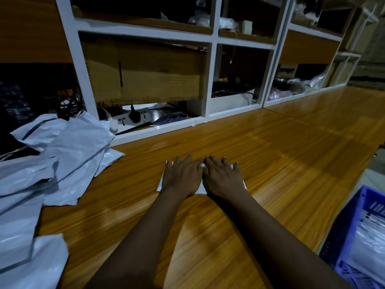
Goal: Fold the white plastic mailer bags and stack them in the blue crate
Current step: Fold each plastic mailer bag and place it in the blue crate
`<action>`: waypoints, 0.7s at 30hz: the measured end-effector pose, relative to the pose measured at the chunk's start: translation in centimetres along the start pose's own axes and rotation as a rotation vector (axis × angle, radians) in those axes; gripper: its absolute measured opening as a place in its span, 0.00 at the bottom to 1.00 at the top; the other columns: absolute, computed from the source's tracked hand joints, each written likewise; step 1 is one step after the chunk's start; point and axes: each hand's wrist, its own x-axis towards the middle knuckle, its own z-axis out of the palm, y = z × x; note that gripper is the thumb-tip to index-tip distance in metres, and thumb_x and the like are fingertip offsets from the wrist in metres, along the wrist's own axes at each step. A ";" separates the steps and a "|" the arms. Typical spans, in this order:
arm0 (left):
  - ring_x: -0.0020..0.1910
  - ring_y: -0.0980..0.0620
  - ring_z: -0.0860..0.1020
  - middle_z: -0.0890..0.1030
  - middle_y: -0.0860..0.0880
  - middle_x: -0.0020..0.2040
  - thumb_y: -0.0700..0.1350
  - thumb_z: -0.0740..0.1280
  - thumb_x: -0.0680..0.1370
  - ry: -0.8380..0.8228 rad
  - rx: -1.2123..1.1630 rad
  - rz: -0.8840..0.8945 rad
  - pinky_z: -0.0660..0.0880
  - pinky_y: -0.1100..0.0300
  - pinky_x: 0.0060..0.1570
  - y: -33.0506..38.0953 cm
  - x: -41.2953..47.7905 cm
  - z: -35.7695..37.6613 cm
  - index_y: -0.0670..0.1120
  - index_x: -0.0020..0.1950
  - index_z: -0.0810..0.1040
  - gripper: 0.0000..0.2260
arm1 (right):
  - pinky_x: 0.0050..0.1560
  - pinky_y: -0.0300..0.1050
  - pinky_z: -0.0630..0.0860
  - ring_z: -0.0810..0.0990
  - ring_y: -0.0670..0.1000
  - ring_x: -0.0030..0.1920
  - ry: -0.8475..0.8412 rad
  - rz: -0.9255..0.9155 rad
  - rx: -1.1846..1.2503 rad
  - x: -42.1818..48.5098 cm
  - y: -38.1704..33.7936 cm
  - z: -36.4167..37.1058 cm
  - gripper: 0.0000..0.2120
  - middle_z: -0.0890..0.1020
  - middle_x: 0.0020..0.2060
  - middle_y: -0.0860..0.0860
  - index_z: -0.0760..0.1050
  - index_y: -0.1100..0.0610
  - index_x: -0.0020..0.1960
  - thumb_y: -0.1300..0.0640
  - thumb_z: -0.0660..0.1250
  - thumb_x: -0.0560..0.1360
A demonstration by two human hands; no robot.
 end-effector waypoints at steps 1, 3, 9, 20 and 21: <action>0.78 0.43 0.55 0.58 0.50 0.80 0.56 0.45 0.85 -0.038 -0.002 -0.017 0.53 0.40 0.74 0.0 0.3 -0.1 0.59 0.79 0.57 0.21 | 0.73 0.69 0.52 0.53 0.63 0.78 -0.021 -0.001 0.003 0.2 0.0 -0.2 0.27 0.54 0.80 0.54 0.51 0.55 0.81 0.46 0.45 0.85; 0.79 0.42 0.52 0.54 0.50 0.81 0.57 0.45 0.85 -0.106 -0.011 -0.048 0.50 0.37 0.74 0.0 0.8 -0.2 0.61 0.79 0.55 0.21 | 0.73 0.69 0.52 0.51 0.63 0.79 -0.065 0.001 0.003 0.7 0.0 -0.3 0.27 0.52 0.80 0.53 0.49 0.55 0.81 0.46 0.45 0.85; 0.79 0.41 0.49 0.51 0.48 0.81 0.57 0.44 0.85 -0.138 -0.020 -0.059 0.47 0.36 0.74 0.1 0.0 -0.5 0.63 0.79 0.50 0.21 | 0.74 0.69 0.49 0.50 0.63 0.79 -0.085 -0.024 -0.025 -0.3 -0.3 -0.5 0.27 0.50 0.81 0.54 0.47 0.54 0.81 0.46 0.44 0.85; 0.79 0.40 0.48 0.50 0.46 0.81 0.55 0.47 0.85 -0.121 0.060 -0.112 0.50 0.36 0.74 0.4 -0.8 -0.5 0.52 0.81 0.48 0.25 | 0.74 0.67 0.52 0.54 0.63 0.78 -0.038 0.044 0.019 -0.7 -0.6 -0.1 0.27 0.56 0.79 0.57 0.57 0.56 0.79 0.46 0.42 0.84; 0.79 0.40 0.48 0.49 0.44 0.81 0.55 0.48 0.85 -0.123 0.077 -0.126 0.50 0.37 0.74 0.3 -0.9 -0.4 0.50 0.81 0.47 0.26 | 0.74 0.67 0.54 0.55 0.65 0.77 -0.015 0.077 -0.002 -0.9 -0.7 0.3 0.30 0.60 0.78 0.59 0.60 0.57 0.78 0.44 0.38 0.82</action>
